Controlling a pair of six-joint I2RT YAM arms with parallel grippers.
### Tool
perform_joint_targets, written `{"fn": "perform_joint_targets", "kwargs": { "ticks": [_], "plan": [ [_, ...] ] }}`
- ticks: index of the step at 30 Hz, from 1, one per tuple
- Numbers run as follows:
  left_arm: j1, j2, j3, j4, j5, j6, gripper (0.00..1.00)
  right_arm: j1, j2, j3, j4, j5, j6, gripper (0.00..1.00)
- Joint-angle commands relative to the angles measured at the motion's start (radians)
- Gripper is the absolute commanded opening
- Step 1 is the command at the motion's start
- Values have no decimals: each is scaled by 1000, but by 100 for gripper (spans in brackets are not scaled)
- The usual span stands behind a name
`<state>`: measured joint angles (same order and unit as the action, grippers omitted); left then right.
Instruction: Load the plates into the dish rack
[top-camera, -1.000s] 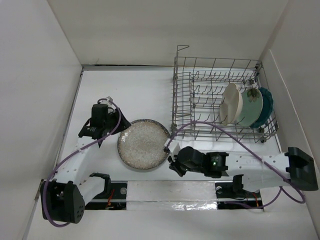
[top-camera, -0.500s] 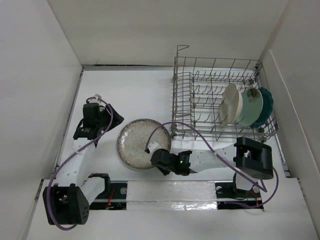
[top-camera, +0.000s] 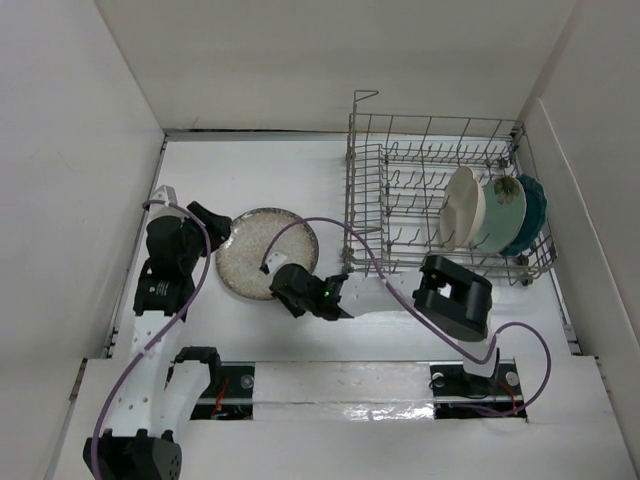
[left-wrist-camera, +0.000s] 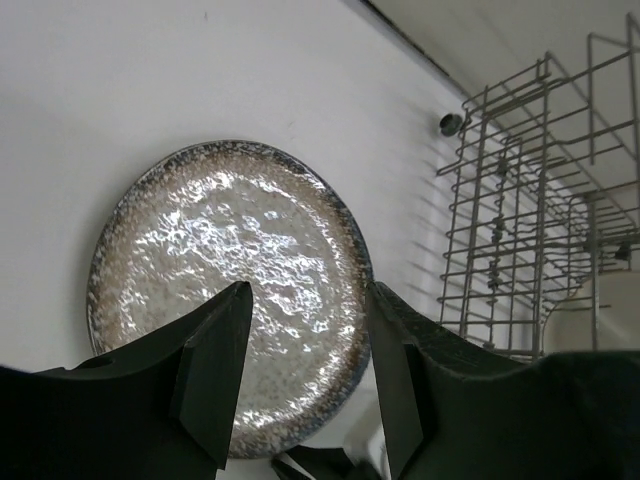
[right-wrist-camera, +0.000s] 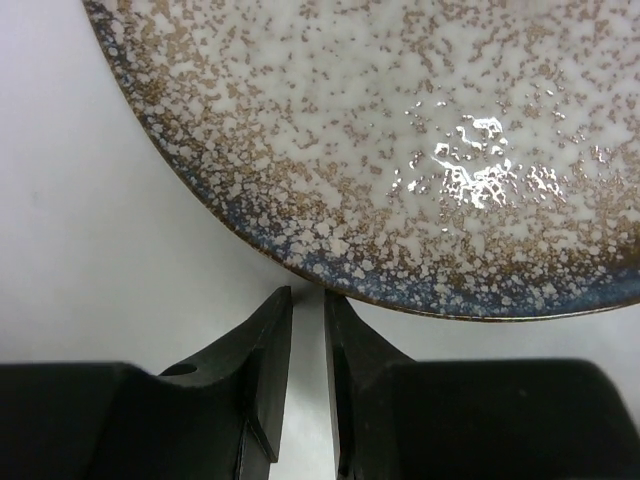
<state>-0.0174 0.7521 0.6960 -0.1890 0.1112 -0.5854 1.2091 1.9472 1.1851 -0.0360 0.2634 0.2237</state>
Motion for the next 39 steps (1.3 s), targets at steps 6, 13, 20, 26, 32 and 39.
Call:
{"fn": "perform_joint_targets", "kwargs": {
  "ticks": [6, 13, 20, 26, 32, 39],
  "plan": [
    [7, -53, 60, 59, -15, -21, 46, -54, 47, 229, 44, -70, -80, 27],
    [7, -71, 50, 86, 5, 10, 46, -91, -87, 194, -76, -113, -72, 38],
    [7, -53, 28, 92, 21, 16, 46, -273, 135, 563, -197, -126, -93, 55],
    [7, 4, -20, 83, 12, -43, 46, -322, 174, 671, -196, -127, -72, 58],
    [40, 118, -53, 55, -36, -137, 53, -284, -26, 489, -93, -138, -69, 60],
    [89, 191, -168, 158, -47, -257, 53, -145, -281, 309, -44, -170, -129, 60]
  ]
}}
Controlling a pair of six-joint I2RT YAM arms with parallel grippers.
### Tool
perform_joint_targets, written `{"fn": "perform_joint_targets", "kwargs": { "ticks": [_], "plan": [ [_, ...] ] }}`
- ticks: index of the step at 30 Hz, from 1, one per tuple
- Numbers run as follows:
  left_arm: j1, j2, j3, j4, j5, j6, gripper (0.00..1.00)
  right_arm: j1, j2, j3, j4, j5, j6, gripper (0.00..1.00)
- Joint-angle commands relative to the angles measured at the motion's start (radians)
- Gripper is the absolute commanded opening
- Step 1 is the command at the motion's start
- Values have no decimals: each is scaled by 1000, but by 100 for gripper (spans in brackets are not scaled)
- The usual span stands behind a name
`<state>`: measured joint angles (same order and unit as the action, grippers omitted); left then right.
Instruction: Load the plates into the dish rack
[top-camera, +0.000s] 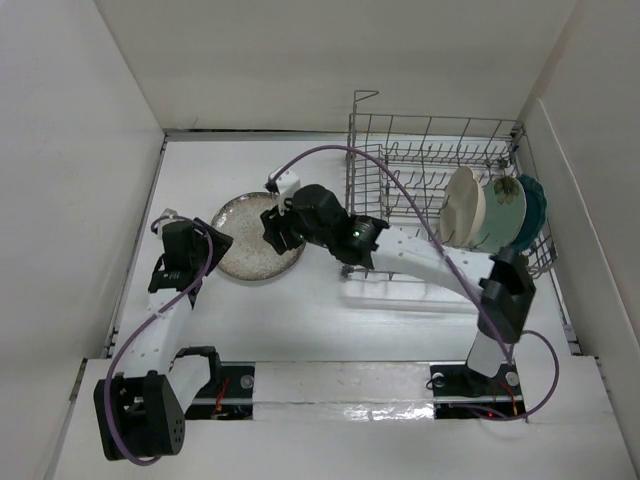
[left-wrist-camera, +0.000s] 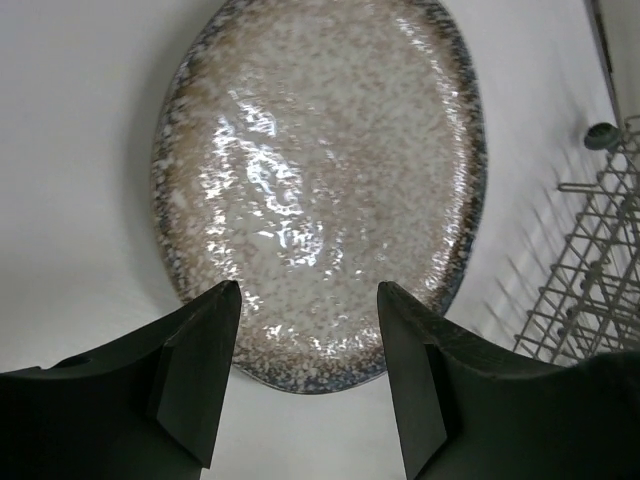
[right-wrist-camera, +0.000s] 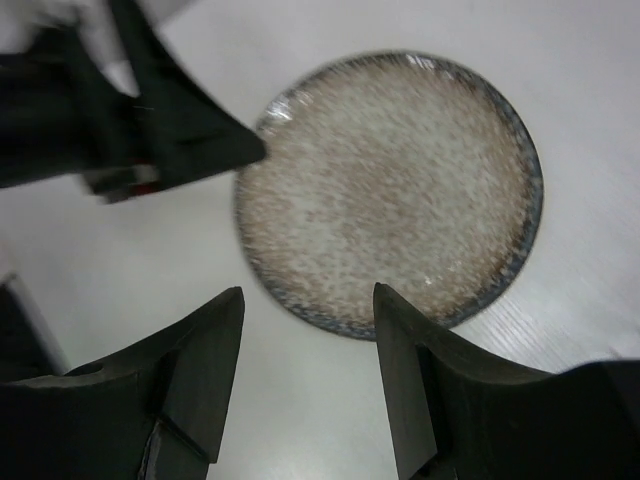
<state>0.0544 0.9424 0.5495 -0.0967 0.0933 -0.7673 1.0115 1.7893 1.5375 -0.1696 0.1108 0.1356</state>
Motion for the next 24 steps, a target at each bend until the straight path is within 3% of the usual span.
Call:
{"fn": "perform_joint_targets", "kwargs": {
  "ticks": [1, 7, 12, 17, 24],
  "plan": [
    [18, -2, -26, 61, -76, -82, 54, 70, -157, -68, 94, -13, -53, 60],
    [18, 7, -60, 29, -178, -72, 61, 142, -422, -264, 183, -17, -36, 61],
    [91, 108, -158, 122, -39, -61, 59, 142, -585, -367, 186, 19, -40, 61],
    [101, 111, -213, 196, 14, -78, 58, 142, -660, -405, 194, 24, -42, 61],
    [101, 249, -227, 307, 98, -75, 57, 142, -666, -435, 212, 29, -39, 61]
  ]
}}
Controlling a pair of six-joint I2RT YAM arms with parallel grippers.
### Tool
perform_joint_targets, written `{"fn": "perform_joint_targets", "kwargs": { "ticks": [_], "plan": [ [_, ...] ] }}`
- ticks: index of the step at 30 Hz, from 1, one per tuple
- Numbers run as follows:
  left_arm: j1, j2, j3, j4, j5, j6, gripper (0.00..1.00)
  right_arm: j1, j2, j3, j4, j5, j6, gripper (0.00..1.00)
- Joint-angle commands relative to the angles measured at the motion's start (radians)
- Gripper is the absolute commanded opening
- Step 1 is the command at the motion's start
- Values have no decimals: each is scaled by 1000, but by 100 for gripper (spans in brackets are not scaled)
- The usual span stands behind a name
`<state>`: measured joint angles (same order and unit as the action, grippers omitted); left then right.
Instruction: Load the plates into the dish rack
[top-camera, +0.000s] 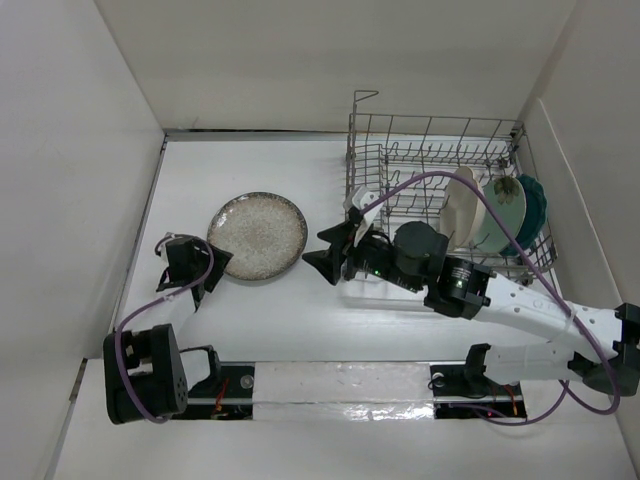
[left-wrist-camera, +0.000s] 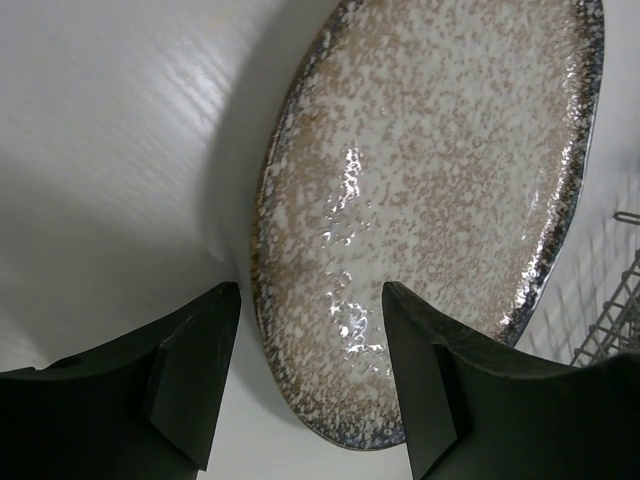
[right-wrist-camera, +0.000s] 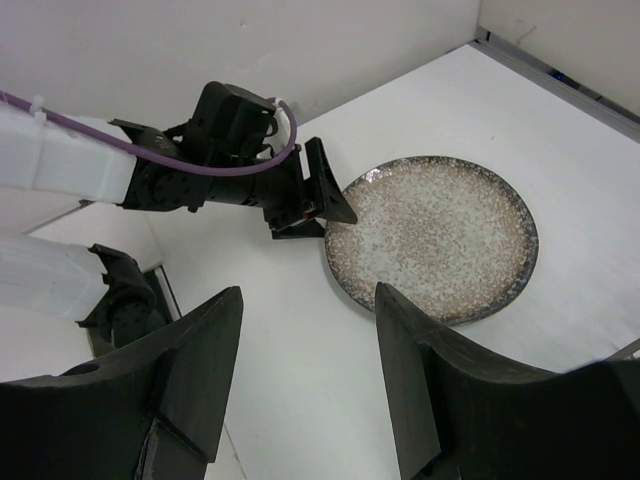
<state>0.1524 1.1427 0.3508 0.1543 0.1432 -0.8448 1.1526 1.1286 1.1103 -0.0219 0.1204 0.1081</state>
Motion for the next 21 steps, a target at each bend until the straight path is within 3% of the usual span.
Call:
{"fn": "perform_joint_targets", "kwargs": {
  "ticks": [1, 12, 15, 21],
  "plan": [
    [3, 61, -32, 80, 65, 3, 57, 1, -4, -9, 68, 21, -12, 61],
    [3, 114, -81, 186, 105, -10, 56, 1, 34, -7, 92, 50, -15, 61],
    [3, 130, -84, 220, 104, 4, 51, -8, 28, -10, 97, 51, -12, 61],
    [3, 132, -119, 292, 62, 30, 5, -17, -3, -27, 99, 53, -2, 61]
  ]
}}
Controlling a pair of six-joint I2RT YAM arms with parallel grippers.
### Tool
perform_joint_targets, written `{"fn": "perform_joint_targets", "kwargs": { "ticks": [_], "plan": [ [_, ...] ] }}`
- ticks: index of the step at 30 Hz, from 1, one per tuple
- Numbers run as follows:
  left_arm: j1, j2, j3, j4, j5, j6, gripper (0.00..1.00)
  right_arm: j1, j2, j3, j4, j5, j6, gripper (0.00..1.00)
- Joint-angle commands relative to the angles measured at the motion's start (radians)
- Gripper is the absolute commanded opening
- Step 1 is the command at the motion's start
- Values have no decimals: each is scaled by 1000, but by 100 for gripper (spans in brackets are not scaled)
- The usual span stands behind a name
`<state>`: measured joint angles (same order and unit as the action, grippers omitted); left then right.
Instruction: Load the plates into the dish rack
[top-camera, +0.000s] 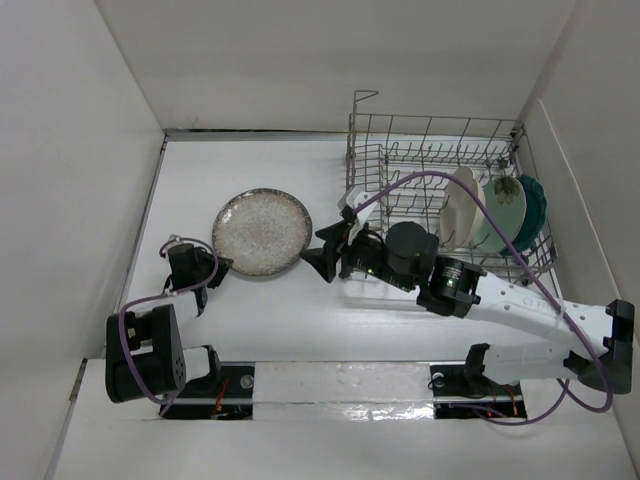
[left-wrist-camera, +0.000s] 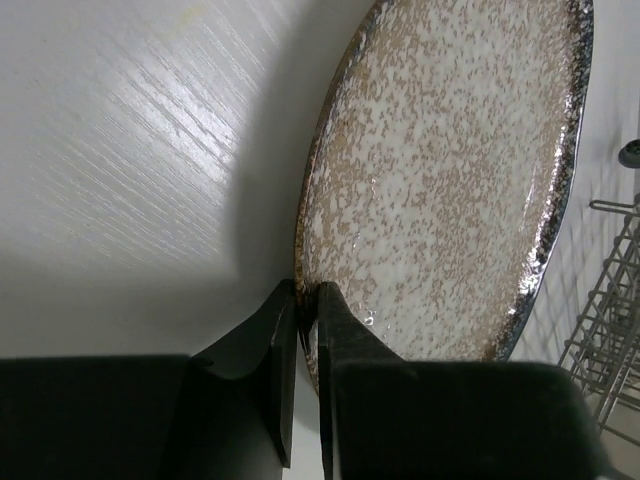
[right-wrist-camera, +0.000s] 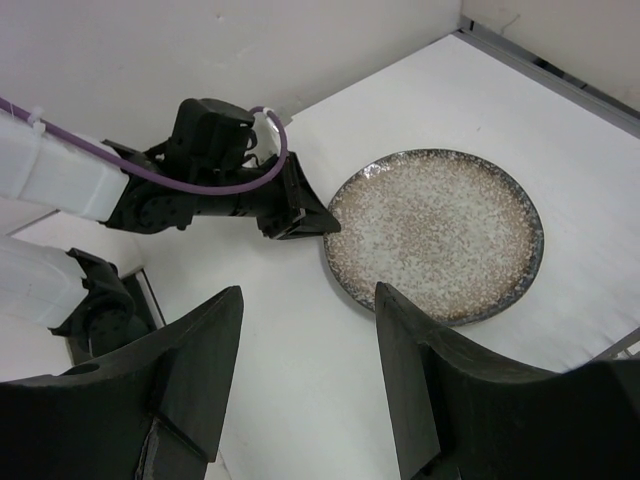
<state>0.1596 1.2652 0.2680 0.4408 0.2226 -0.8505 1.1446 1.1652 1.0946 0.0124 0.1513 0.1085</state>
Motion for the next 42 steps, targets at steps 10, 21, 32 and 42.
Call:
{"fn": "perform_joint_targets", "kwargs": {
  "ticks": [10, 21, 32, 42],
  "plan": [
    [35, -114, -139, 193, 72, -33, 0, -9, -75, -41, 49, 27, 13, 61],
    [35, -711, -67, -162, -9, -4, 0, -19, -46, -21, 70, -90, 62, 63],
    [35, -892, 92, -344, -28, 57, 0, -19, 165, 27, 159, -174, 240, 68],
    [26, -937, 188, -439, -25, 114, 0, 0, 128, -197, 351, -13, 528, 73]
  ]
}}
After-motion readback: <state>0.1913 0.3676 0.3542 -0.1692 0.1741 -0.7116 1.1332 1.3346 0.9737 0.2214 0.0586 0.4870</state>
